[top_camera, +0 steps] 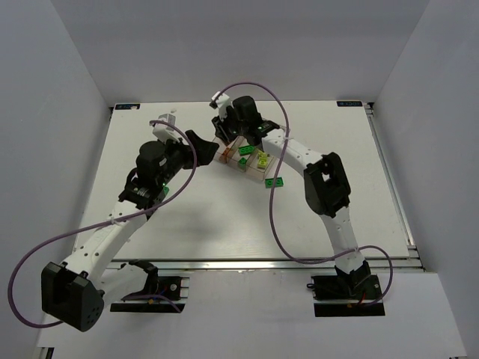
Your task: Sort the legos into containers by color
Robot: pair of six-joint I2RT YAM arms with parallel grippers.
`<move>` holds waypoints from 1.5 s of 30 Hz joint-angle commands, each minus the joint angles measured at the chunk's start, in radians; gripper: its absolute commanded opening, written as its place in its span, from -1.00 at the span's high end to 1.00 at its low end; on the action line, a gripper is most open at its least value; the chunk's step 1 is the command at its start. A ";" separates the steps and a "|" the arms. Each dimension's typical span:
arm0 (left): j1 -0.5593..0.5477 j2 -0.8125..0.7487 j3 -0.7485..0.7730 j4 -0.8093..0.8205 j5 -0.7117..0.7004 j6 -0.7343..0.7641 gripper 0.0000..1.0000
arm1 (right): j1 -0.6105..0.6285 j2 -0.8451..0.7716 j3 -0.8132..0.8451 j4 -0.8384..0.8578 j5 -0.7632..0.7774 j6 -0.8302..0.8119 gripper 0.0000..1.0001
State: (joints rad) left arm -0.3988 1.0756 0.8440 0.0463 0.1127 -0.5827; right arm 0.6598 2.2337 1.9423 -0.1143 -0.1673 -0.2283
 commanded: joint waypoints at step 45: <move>0.002 -0.098 -0.052 0.112 0.021 -0.003 -0.96 | -0.236 -0.540 -0.523 -0.301 -0.667 -0.714 -0.79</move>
State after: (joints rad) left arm -0.3988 1.0122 0.8009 0.1257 0.1207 -0.5804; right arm 0.4393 1.7187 1.4807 -0.2100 -0.5953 -0.6407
